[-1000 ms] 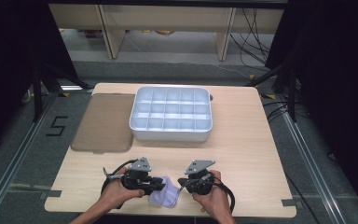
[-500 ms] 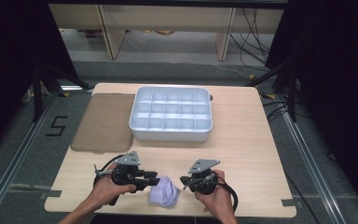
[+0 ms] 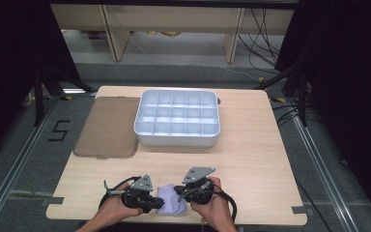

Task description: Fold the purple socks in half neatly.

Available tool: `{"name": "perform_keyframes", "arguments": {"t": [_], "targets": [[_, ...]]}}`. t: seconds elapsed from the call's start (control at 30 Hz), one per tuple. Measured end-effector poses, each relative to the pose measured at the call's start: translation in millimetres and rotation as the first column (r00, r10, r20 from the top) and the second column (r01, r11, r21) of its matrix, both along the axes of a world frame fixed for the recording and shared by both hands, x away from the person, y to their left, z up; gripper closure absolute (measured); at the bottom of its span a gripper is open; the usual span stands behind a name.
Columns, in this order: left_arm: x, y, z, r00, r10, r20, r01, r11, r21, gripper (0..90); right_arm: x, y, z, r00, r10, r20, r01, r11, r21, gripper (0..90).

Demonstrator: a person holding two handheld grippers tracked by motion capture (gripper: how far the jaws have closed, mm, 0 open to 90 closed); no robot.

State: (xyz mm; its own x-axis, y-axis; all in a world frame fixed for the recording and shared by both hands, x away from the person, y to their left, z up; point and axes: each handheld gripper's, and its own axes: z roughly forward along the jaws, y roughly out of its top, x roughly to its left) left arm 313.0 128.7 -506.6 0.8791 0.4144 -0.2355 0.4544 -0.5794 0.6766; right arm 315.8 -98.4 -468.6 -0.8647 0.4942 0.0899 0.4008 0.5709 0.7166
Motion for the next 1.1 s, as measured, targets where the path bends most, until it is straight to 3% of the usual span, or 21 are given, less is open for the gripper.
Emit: {"name": "perform_keyframes", "arguments": {"t": [0.07, 0.13, 0.33, 0.37, 0.43, 0.47, 0.5, 0.53, 0.6, 0.63, 0.7, 0.77, 0.83, 1.03, 1.1], "targets": [[-0.1, 0.5, -0.7, 1.0, 0.007, -0.006, -0.007, 1.0, -0.006, 83.3, 0.7, 6.6, -2.6, 0.9997, 0.024, 0.002, -0.024, 1.0, -0.006, 90.0], [-0.6, 0.5, -1.0, 0.9997, 0.019, -0.015, -0.019, 0.9998, -0.007, 83.4, -0.3, 11.3, -5.1, 0.9999, 0.013, -0.001, -0.013, 1.0, -0.017, 90.0], [-0.4, 0.8, -1.3, 0.9998, 0.018, -0.008, -0.018, 0.9998, -0.009, 83.2, 2.4, 6.8, -17.4, 0.9999, 0.008, -0.011, -0.009, 0.99, -0.139, 90.0], [-1.0, 0.5, -1.1, 0.9997, 0.017, -0.017, -0.018, 0.9998, -0.01, 83.1, 4.1, 4.4, -20.4, 0.9998, 0.015, -0.012, -0.016, 0.992, -0.123, 90.0], [-0.6, 0.5, 0.7, 1.0, 0.006, -0.003, -0.006, 1.0, -0.003, 82.0, 2.2, 1.2, -21.7, 0.9987, -0.04, -0.032, 0.035, 0.991, -0.126, 90.0], [-0.2, 0.8, 1.9, 1.0, 0.006, 0.004, -0.006, 1.0, -0.001, 80.6, 3.5, 1.3, -22.6, 0.9994, -0.003, -0.034, -0.001, 0.993, -0.115, 90.0], [-0.5, 0.2, 3.6, 0.9998, 0.022, -0.004, -0.022, 0.9995, -0.021, 79.8, 1.8, 1.8, -22.6, 0.999, -0.022, -0.039, 0.018, 0.993, -0.113, 90.0], [1.9, 1.3, 7.1, 0.9996, 0.015, 0.023, -0.015, 0.9996, -0.026, 79.7, 1.6, 2.2, -22.2, 0.9991, -0.022, -0.037, 0.017, 0.993, -0.119, 90.0], [7.3, 2.0, 13.1, 0.9974, 0.048, 0.054, -0.045, 0.9977, -0.05, 80.1, 4.3, 2.5, -22.6, 0.9995, 0.013, -0.029, -0.016, 0.992, -0.124, 90.0], [10.9, 1.8, 15.1, 0.9965, 0.063, 0.055, -0.06, 0.9963, -0.061, 80.5, 3.3, 2.3, -22.1, 0.9993, -0.005, -0.037, 0.0, 0.992, -0.125, 90.0], [18.9, 0.2, 13.3, 0.9959, 0.074, 0.052, -0.071, 0.996, -0.055, 81.6, 4.4, 2.7, -23.4, 0.9998, -0.001, -0.022, -0.002, 0.993, -0.115, 90.0], [24.3, -1.8, 4.7, 0.9956, 0.082, 0.044, -0.081, 0.9965, -0.02, 82.8, 3.4, 2.7, -23.7, 0.999, -0.018, -0.04, 0.013, 0.994, -0.106, 90.0], [25.5, -3.2, -2.3, 0.996, 0.082, 0.037, -0.081, 0.9966, -0.012, 83.5, 4.0, 1.5, -22.5, 0.9993, -0.012, -0.036, 0.008, 0.993, -0.117, 90.0], [24.6, -0.4, 0.8, 0.9938, 0.097, 0.053, -0.097, 0.9953, -0.006, 83.4, 5.0, 1.5, -22.5, 0.9993, 0.013, -0.035, -0.016, 0.994, -0.105, 90.0], [24.6, 1.8, 3.0, 0.9924, 0.109, 0.057, -0.108, 0.994, -0.019, 83.4, 4.0, 1.8, -22.0, 0.9996, -0.016, -0.024, 0.014, 0.995, -0.099, 90.0]]}}
